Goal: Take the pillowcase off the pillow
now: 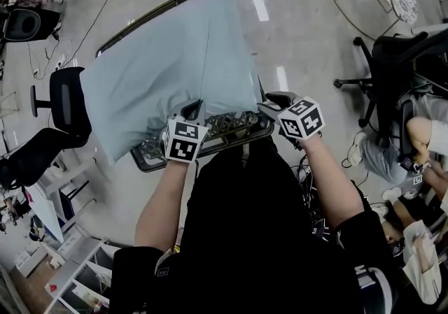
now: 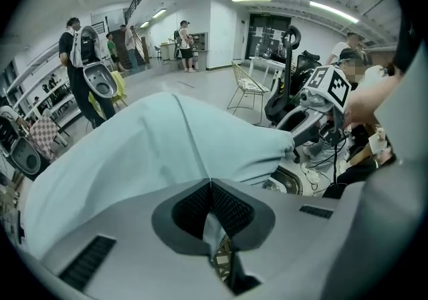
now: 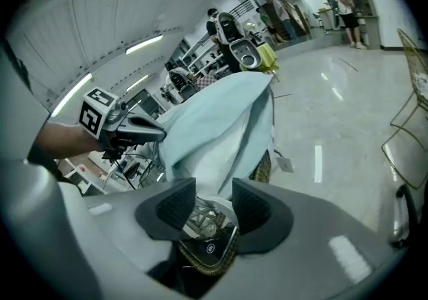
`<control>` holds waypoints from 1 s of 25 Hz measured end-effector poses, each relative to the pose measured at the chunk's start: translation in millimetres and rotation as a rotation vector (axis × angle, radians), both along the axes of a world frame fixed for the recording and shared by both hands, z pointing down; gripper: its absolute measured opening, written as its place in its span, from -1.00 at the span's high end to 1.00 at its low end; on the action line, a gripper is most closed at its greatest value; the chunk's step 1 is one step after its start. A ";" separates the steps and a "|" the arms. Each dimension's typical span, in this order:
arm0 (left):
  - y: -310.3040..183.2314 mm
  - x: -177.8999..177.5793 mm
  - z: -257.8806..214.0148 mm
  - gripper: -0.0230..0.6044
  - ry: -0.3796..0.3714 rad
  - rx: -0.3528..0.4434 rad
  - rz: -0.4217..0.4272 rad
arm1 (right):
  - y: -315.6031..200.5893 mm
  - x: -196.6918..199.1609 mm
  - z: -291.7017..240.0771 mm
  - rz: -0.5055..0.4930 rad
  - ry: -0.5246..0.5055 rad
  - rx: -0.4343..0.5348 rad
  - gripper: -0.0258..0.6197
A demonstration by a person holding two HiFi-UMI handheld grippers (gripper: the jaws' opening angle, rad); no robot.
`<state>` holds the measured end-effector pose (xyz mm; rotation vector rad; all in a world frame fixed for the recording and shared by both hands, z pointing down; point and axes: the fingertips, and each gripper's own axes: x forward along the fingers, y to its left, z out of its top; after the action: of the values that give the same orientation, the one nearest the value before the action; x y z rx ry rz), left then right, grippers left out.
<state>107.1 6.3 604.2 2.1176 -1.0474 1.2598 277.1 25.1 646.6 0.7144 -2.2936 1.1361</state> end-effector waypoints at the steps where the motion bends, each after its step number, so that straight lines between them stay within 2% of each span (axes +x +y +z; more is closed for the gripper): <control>1: 0.2 -2.8 -0.4 0.90 -0.001 0.002 -0.002 | 3.0 -7.8 -2.1 -0.038 -0.006 0.006 0.34; 4: -1.1 -10.4 -3.3 0.90 -0.001 0.015 -0.009 | 5.8 -23.5 -8.2 -0.125 0.006 0.034 0.29; 8: 5.2 -9.8 -6.6 0.90 0.003 -0.006 -0.031 | 3.2 -26.8 -3.1 -0.219 0.106 0.105 0.17; 11: 8.0 -6.3 -10.2 0.87 0.002 0.016 -0.025 | 6.4 -42.0 11.5 -0.303 0.160 0.103 0.17; 13: 15.1 -9.6 -8.1 0.65 -0.048 0.026 0.012 | 4.4 -49.7 24.4 -0.321 0.219 0.094 0.18; 14: 21.1 -12.5 -4.8 0.40 -0.079 0.023 0.039 | 2.5 -51.6 28.0 -0.327 0.246 0.096 0.23; 15: 27.6 -15.5 -0.7 0.27 -0.103 0.017 0.063 | 0.9 -52.7 29.1 -0.336 0.264 0.103 0.29; 18: 37.8 -25.6 16.6 0.20 -0.128 -0.007 0.074 | -0.9 -51.4 23.4 -0.370 0.278 0.117 0.44; 20: 35.1 -33.0 28.1 0.21 -0.150 -0.016 0.066 | -1.8 -46.2 18.0 -0.396 0.273 0.119 0.54; 22: 31.5 -38.8 31.9 0.74 -0.179 -0.019 0.080 | -1.8 -40.2 10.6 -0.433 0.272 0.119 0.59; 23: 30.8 -40.6 31.1 0.83 -0.183 -0.025 0.089 | -1.5 -38.0 6.5 -0.460 0.273 0.123 0.60; 25: 31.4 -44.1 26.5 0.89 -0.180 -0.030 0.105 | -0.4 -35.0 -0.3 -0.525 0.282 0.137 0.62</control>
<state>63.1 37.7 630.8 2.0909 -0.9941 1.5304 242.1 24.6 646.2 0.2641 -2.1441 0.6003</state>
